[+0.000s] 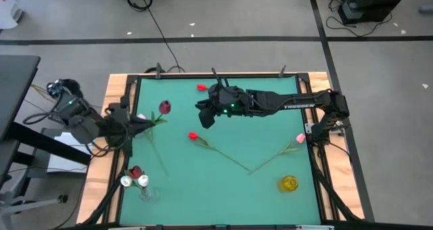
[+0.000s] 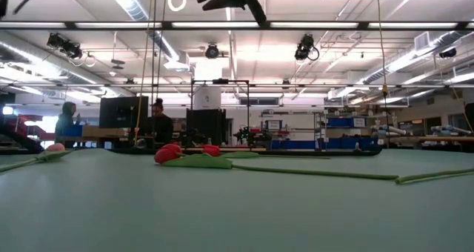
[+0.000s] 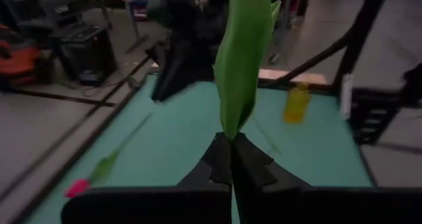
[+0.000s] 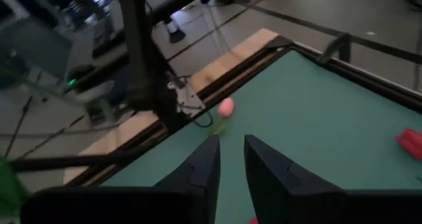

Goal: Sort flowers into vase by color
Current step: Put the dark red flower into the transparent vase

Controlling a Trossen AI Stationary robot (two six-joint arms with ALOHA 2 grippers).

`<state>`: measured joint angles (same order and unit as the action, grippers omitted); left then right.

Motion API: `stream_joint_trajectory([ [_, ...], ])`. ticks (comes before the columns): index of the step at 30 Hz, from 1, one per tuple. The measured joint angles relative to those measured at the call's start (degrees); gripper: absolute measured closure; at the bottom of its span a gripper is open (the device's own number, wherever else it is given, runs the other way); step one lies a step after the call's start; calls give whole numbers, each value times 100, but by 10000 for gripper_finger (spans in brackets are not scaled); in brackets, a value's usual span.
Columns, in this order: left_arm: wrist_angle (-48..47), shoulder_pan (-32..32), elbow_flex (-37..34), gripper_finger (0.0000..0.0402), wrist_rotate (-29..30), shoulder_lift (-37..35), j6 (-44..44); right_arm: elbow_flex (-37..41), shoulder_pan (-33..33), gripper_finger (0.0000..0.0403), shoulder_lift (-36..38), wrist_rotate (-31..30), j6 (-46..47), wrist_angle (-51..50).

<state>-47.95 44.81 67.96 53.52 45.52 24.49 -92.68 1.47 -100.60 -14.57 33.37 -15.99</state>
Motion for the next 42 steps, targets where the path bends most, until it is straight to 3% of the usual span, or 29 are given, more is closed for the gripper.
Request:
stream_joint_trajectory([
  [5,1015,792,-1107,401,117,-1046,-153,0,-120,324,0,-701,776,-213],
  [8,1395,1242,-1538,401,-231,-1653,-535,-2,-268,324,-22,-1174,1202,-354],
  [18,2932,2015,-2639,401,-3435,-3313,-1735,0,-898,324,-53,-2280,3181,-1327],
  [23,3922,2034,-3267,401,-4764,-3802,-2326,0,-1189,324,-55,-2677,3881,-1581],
  [26,4647,2034,-3774,401,-5255,-3893,-2637,0,-1279,324,-55,-2661,4227,-1803],
  [38,7423,2032,-5450,399,-5427,-3857,-2565,0,-1458,324,-55,-2594,4950,-2136],
  [42,7668,2032,-5684,399,-5205,-3702,-2628,0,-1455,324,-55,-2583,4967,-2095],
])
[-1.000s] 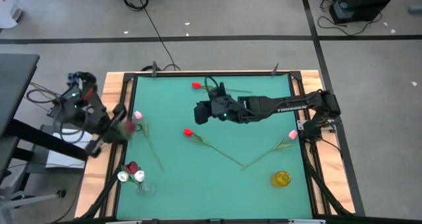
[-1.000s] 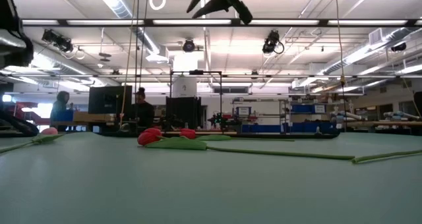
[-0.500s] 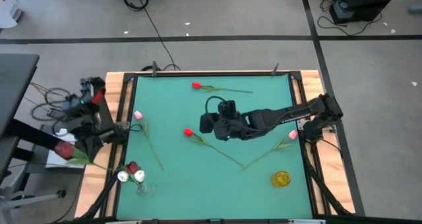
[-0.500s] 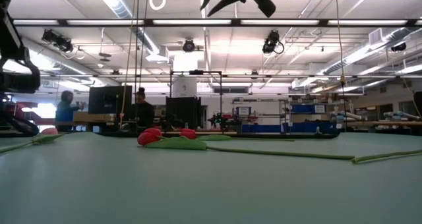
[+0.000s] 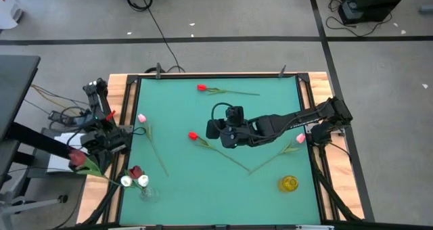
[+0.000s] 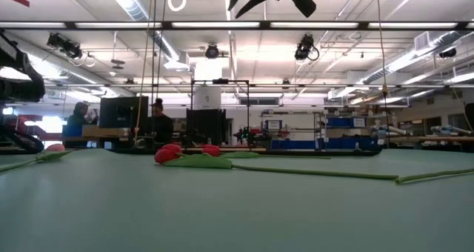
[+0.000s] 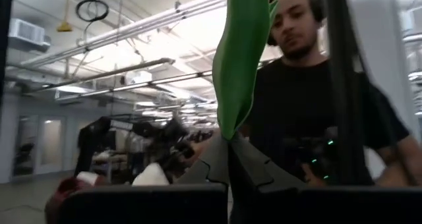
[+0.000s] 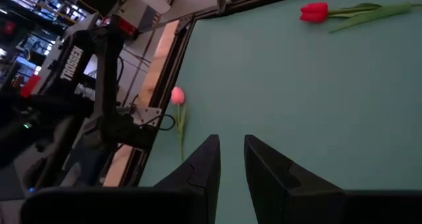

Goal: Sort flowers into vase by color
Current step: Put the dark red flower into the transparent vase

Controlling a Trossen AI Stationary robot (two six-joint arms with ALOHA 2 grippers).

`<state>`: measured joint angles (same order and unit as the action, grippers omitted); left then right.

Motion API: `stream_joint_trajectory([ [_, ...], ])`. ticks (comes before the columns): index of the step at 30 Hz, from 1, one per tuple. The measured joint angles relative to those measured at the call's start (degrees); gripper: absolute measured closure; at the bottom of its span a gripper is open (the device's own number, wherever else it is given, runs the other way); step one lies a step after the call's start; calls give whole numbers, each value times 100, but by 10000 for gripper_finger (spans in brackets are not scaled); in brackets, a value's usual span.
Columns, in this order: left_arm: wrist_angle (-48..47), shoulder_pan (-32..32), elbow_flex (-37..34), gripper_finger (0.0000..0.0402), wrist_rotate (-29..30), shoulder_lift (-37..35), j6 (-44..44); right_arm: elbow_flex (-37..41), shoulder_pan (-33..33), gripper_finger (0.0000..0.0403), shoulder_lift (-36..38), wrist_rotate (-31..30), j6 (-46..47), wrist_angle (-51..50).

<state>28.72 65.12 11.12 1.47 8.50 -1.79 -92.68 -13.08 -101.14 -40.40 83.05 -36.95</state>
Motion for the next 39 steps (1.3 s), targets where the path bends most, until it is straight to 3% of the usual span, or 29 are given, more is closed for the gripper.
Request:
stream_joint_trajectory([
  [12,1217,-2,-140,398,217,1135,-235,0,2,324,0,11,4,134],
  [19,1378,-2,-140,398,370,1750,-141,0,2,324,-2,3,4,183],
  [28,1354,-2,-140,395,471,1892,77,0,2,324,-2,31,-19,291],
  [34,1022,-7,-140,359,1178,1893,372,0,4,324,-4,104,-229,586],
  [39,1160,-4,-140,308,1238,1888,394,0,-15,324,-4,122,-372,736],
])
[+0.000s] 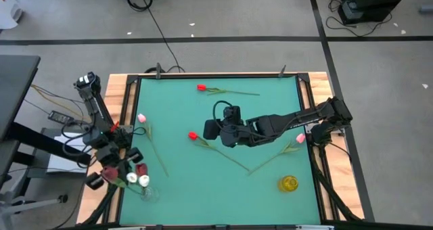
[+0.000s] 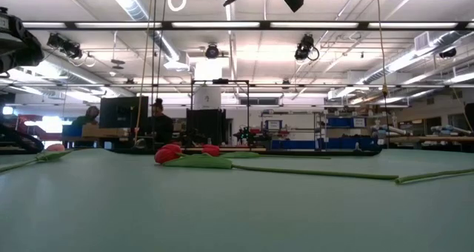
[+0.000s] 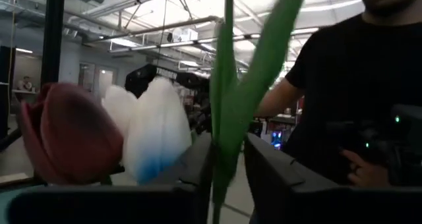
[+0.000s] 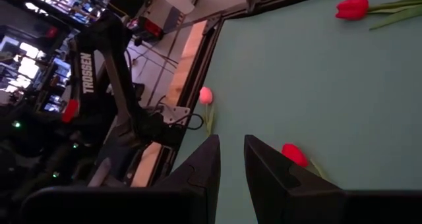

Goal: Sort flowers into vase by color
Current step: Put the dark red flower into the transparent vase, then put the bottom red flower into the yellow vase

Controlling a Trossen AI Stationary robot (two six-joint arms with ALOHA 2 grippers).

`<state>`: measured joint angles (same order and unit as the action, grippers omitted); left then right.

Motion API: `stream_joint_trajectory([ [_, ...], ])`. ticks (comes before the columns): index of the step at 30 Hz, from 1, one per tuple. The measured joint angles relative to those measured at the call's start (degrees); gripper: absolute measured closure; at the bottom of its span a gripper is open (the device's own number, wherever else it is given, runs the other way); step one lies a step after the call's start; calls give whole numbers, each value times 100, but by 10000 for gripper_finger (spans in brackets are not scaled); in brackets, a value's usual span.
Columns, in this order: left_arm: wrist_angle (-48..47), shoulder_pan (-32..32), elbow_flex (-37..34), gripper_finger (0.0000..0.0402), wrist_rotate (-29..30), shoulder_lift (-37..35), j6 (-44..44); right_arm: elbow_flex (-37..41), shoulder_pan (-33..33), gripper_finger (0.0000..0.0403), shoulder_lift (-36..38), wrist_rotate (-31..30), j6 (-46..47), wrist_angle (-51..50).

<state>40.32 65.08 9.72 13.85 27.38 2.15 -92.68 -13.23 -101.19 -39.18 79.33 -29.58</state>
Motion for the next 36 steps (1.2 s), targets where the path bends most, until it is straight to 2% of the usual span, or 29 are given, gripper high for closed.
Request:
stream_joint_trajectory([
  [10,1,2,17,233,2,-3,655,0,-22,324,0,90,-144,-4],
  [13,-339,36,234,222,0,-1,759,0,-41,324,0,130,-166,-8],
  [16,-1103,79,692,218,-4,-1,731,0,-55,324,0,164,-261,-14],
  [21,-3007,79,1621,218,120,-1,782,0,-55,320,0,594,-535,-129],
  [26,-4441,74,2451,218,392,-1,933,0,-54,300,0,757,-995,-129],
  [32,-6362,74,3458,215,1174,-1,1837,0,68,244,-349,1363,-1446,-461],
  [36,-7197,62,3981,205,1831,-3,2373,0,314,225,-886,2095,-1772,-384],
])
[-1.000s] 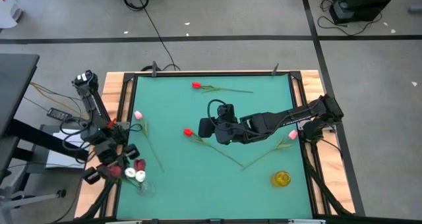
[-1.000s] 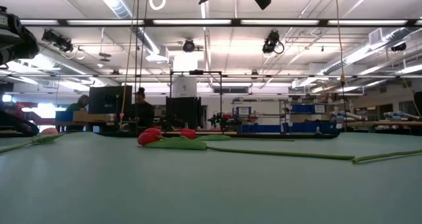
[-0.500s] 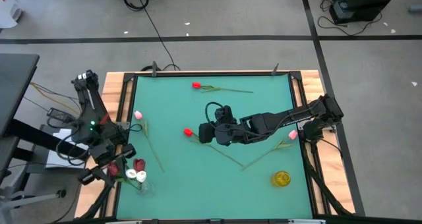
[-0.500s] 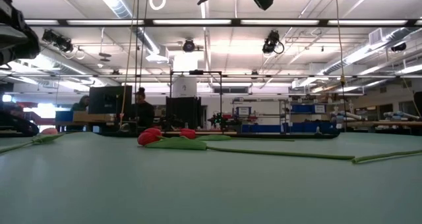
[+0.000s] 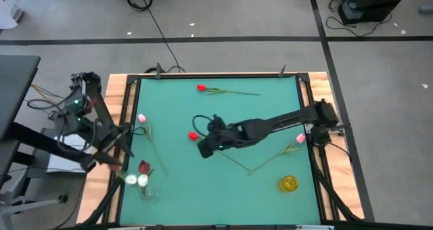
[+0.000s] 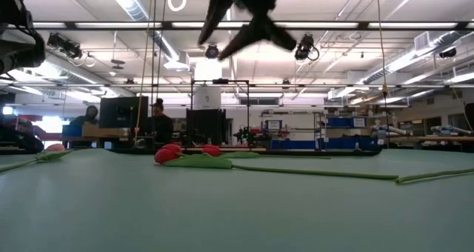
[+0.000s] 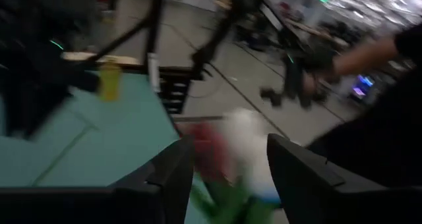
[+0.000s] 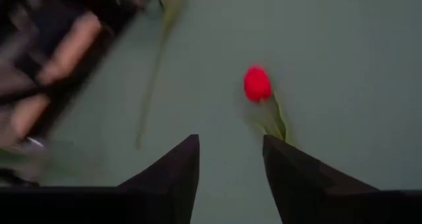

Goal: Sort flowers into vase by color
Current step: Put the bottom red flower into the yellow vase

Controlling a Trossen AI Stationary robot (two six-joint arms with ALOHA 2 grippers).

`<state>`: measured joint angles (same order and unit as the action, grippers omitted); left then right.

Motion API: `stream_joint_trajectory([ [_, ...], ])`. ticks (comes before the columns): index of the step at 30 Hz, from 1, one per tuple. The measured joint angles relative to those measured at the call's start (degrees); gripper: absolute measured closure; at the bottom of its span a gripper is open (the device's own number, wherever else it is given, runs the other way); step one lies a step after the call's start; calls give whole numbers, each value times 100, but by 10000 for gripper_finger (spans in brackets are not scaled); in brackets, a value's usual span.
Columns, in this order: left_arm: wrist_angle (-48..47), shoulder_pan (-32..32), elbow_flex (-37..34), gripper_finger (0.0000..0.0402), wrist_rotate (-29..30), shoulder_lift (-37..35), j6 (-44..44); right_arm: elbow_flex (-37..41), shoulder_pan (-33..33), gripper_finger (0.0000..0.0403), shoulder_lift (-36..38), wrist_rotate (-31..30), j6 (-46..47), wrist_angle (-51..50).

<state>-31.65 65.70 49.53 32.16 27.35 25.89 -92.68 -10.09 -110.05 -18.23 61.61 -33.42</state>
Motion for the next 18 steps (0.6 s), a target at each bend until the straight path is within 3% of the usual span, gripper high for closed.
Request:
stream_joint_trajectory([
  [10,-691,-225,641,202,490,116,489,2,446,239,-960,879,-1148,103],
  [18,-1195,-651,936,209,2047,155,1176,4,687,240,-1301,1277,-2256,49],
])
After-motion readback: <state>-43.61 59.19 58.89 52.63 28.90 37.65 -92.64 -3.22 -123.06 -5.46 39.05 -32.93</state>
